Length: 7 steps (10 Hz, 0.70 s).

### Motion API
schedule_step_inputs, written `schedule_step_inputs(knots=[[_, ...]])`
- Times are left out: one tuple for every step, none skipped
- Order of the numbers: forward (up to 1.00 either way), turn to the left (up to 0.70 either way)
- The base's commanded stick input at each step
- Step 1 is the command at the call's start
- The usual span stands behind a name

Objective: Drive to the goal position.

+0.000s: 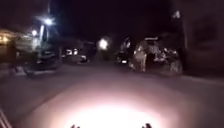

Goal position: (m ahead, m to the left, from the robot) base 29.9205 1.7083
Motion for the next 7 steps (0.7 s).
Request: schedule_step_inputs(knots=[[0.85, 0.0], [0.85, 0.0], [0.85, 0.0], [0.85, 0.0], [0.85, 0.0], [0.85, 0.0], [0.85, 0.0]])
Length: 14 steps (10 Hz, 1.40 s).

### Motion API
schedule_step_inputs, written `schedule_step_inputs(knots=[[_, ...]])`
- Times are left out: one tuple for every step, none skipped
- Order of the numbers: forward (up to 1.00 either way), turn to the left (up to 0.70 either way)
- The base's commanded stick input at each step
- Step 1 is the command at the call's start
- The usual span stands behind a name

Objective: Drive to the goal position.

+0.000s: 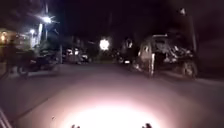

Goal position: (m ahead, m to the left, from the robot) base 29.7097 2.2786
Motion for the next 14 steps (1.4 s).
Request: schedule_step_inputs(knots=[[0.85, 0.0], [0.85, 0.0], [0.85, 0.0], [0.85, 0.0], [0.85, 0.0], [0.85, 0.0], [0.85, 0.0], [0.85, 0.0], [0.85, 0.0], [0.85, 0.0], [0.85, 0.0], [0.85, 0.0], [0.85, 0.0], [0.85, 0.0]])
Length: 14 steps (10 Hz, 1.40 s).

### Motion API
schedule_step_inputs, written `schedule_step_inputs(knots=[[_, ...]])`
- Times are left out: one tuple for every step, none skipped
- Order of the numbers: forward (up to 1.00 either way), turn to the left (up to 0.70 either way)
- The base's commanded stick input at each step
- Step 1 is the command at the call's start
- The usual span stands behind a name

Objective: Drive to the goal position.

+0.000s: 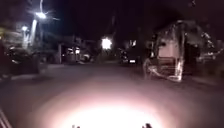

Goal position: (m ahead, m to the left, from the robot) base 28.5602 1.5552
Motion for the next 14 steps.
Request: schedule_step_inputs(knots=[[0.85, 0.0], [0.85, 0.0], [0.85, 0.0], [0.85, 0.0], [0.85, 0.0], [0.85, 0.0], [0.85, 0.0], [0.85, 0.0], [0.85, 0.0], [0.85, 0.0], [0.85, 0.0], [0.85, 0.0], [0.85, 0.0], [0.85, 0.0]])
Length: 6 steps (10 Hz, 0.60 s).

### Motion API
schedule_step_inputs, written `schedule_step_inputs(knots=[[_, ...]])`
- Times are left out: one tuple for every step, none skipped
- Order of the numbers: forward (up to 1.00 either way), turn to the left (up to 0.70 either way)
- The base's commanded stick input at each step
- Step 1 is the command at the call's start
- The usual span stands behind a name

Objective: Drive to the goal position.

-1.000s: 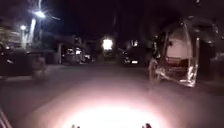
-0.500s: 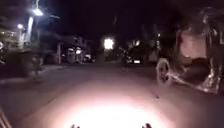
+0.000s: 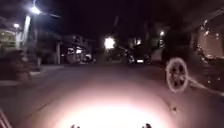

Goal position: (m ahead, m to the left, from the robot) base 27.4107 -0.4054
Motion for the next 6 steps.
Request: schedule_step_inputs(knots=[[0.85, 0.0], [0.85, 0.0], [0.85, 0.0], [0.85, 0.0], [0.85, 0.0], [0.85, 0.0]])
